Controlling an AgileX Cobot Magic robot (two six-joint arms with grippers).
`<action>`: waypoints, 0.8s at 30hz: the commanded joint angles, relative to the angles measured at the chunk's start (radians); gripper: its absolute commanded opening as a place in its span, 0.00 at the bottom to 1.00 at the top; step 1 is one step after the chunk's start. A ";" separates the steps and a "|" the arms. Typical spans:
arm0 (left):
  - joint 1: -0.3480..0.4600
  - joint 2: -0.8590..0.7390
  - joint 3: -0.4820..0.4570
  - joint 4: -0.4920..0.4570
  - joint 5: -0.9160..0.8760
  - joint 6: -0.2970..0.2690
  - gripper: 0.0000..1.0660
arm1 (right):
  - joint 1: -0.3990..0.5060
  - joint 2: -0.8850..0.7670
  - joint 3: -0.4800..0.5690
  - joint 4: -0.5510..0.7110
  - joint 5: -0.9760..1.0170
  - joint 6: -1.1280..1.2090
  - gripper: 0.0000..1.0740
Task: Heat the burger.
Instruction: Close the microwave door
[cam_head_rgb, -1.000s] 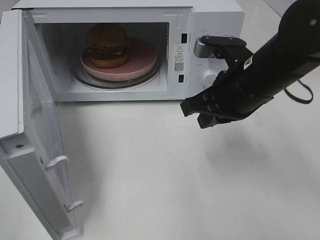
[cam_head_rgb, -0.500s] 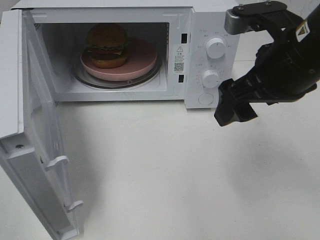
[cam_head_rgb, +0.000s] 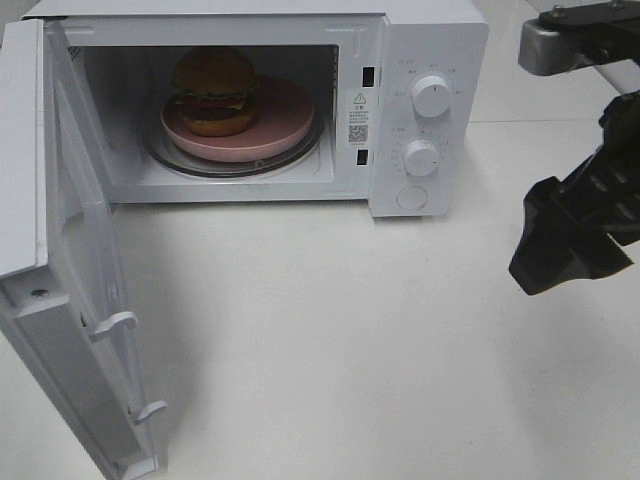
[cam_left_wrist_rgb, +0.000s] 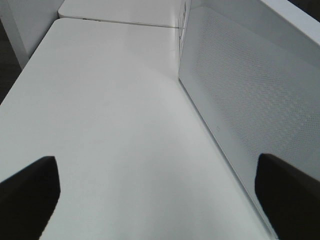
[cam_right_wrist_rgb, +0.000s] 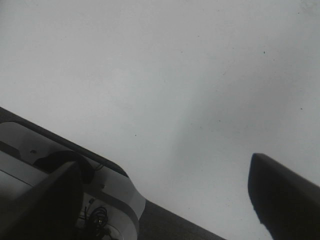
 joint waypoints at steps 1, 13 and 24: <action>0.003 -0.004 0.001 -0.004 0.002 0.003 0.92 | -0.004 -0.038 0.019 -0.003 0.023 0.000 0.78; 0.003 -0.004 0.001 -0.004 0.002 0.003 0.92 | -0.004 -0.290 0.163 -0.003 0.038 0.024 0.73; 0.003 -0.004 0.001 -0.004 0.002 0.003 0.92 | -0.094 -0.528 0.301 0.023 0.034 0.034 0.71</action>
